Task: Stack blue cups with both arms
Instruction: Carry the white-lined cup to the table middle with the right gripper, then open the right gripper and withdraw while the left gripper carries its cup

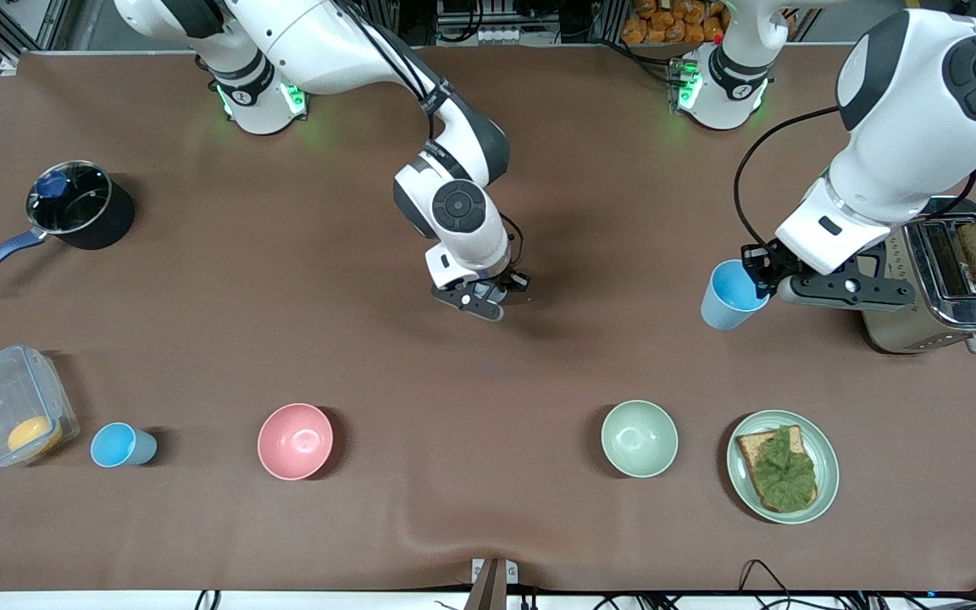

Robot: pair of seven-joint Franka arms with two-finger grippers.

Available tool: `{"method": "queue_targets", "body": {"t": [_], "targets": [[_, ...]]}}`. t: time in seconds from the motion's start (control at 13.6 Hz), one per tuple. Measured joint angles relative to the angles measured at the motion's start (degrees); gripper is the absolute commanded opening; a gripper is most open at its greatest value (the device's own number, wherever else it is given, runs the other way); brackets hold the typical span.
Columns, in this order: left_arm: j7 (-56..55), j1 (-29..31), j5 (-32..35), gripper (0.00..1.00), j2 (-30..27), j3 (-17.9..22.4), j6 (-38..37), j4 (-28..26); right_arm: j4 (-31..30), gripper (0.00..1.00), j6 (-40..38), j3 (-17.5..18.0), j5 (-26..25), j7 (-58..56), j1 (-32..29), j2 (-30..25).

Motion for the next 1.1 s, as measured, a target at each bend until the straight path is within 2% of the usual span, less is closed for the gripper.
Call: {"method": "queue_targets", "body": {"t": [0.07,0.15,0.37,0.59,0.73,0.88,1.1], "targets": [[-0.05,-0.02,0.00,0.00,0.01,0.00,-0.01,0.12,0.00,0.70,-0.10,-0.06,-0.16,0.02,0.00,0.03],[-0.12,0.00,0.00,0.00,0.02,0.00,-0.08,0.15,0.03,0.75,-0.23,-0.10,-0.21,0.04,0.00,0.03],[-0.42,0.09,0.00,0.00,0.36,0.00,-1.31,0.14,1.08,0.80,-1.17,-0.51,-0.22,1.30,-0.08,-0.02],[-1.18,0.07,0.00,0.00,0.50,0.00,-1.32,0.25,2.90,1.00,-4.74,-0.76,-0.20,1.51,-1.59,-1.90],[-1.54,0.03,0.00,0.00,0.50,-0.16,-1.33,0.49,3.07,1.00,-8.56,-0.23,-0.21,0.54,-3.77,-6.10],[-1.63,0.02,0.00,0.00,0.48,-0.70,-1.45,0.69,1.62,1.00,-13.25,0.94,-0.22,-3.99,-7.64,-12.57],[-2.72,-0.02,-0.22,0.00,0.51,-1.26,-2.14,0.78,-3.76,1.00,-20.51,4.87,-0.34,-15.17,-19.20,-23.63]]}}
